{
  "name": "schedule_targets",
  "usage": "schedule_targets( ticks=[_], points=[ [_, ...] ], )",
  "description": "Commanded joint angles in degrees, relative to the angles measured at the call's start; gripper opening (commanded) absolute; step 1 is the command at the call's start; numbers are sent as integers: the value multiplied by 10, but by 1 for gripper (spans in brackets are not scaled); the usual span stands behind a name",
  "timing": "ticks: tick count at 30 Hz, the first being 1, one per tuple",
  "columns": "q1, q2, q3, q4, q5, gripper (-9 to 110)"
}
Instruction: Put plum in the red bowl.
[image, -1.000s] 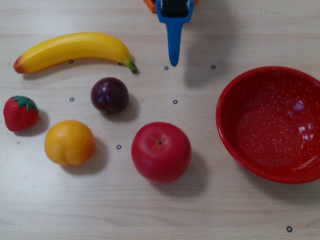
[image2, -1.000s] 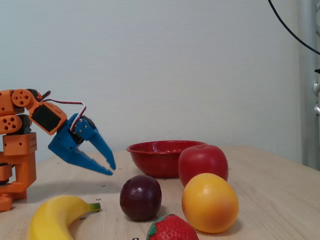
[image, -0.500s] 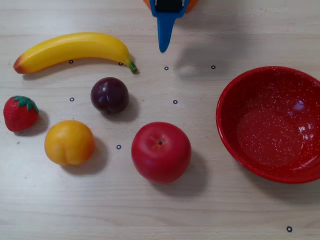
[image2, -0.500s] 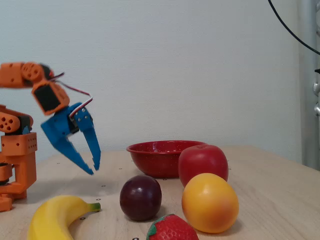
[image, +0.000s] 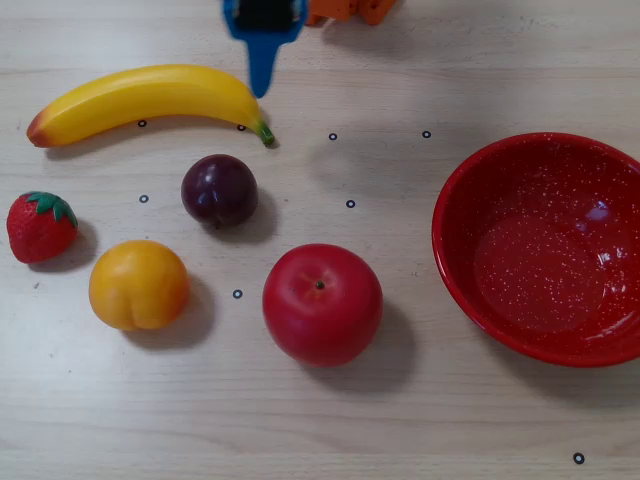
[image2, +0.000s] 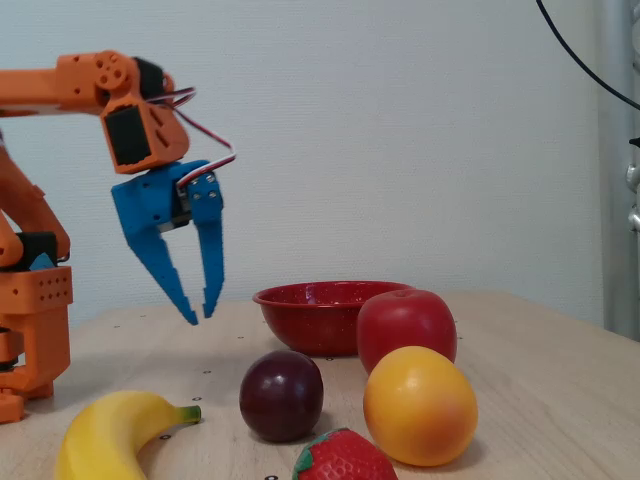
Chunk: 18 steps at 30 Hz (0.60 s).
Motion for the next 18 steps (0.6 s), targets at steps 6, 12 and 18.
schedule_targets(
  ticks=[6,12,18],
  points=[
    [-47,-91,-127,45,55,24],
    [-65,-181,-196,73,32,50],
    [-78,-256,-268,98,34,60]
  ],
)
